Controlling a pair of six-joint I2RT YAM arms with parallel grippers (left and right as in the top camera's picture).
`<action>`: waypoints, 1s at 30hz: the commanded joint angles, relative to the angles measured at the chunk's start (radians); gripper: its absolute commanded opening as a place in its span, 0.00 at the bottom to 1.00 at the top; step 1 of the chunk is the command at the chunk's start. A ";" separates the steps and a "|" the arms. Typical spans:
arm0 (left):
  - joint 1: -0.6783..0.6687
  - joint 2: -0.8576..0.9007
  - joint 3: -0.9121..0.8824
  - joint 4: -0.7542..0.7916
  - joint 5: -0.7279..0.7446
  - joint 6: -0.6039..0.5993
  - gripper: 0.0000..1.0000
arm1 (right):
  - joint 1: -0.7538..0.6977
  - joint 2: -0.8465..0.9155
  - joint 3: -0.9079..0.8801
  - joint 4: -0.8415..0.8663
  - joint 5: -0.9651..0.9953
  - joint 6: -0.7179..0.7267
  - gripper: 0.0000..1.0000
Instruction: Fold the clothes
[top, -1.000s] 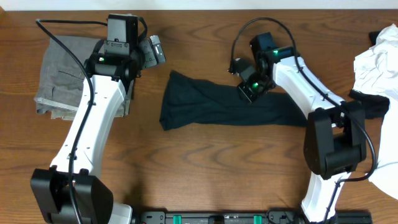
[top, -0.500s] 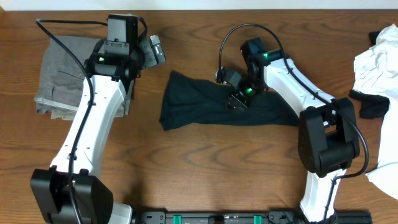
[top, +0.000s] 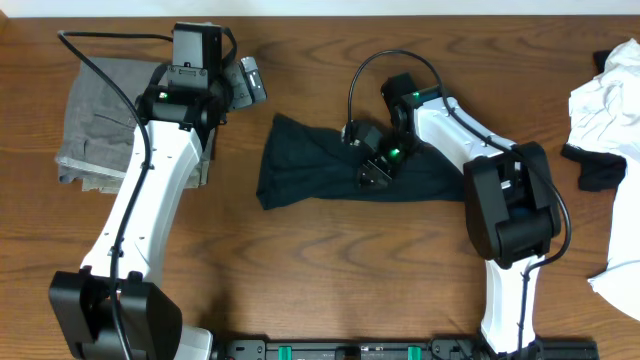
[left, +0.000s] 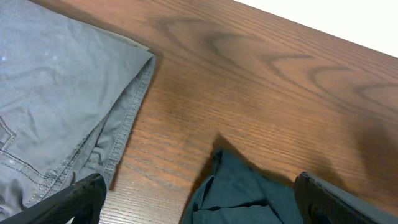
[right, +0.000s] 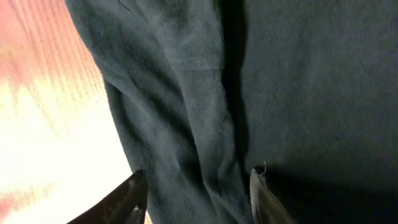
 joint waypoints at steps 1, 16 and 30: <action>0.002 0.007 0.003 -0.003 -0.012 -0.002 0.98 | 0.017 0.002 0.016 -0.016 -0.033 -0.003 0.46; 0.002 0.007 0.003 -0.004 -0.012 -0.002 0.98 | 0.054 0.002 0.017 -0.063 -0.027 -0.003 0.40; 0.002 0.007 0.003 -0.004 -0.012 -0.002 0.98 | 0.058 -0.002 0.084 -0.103 -0.028 0.024 0.34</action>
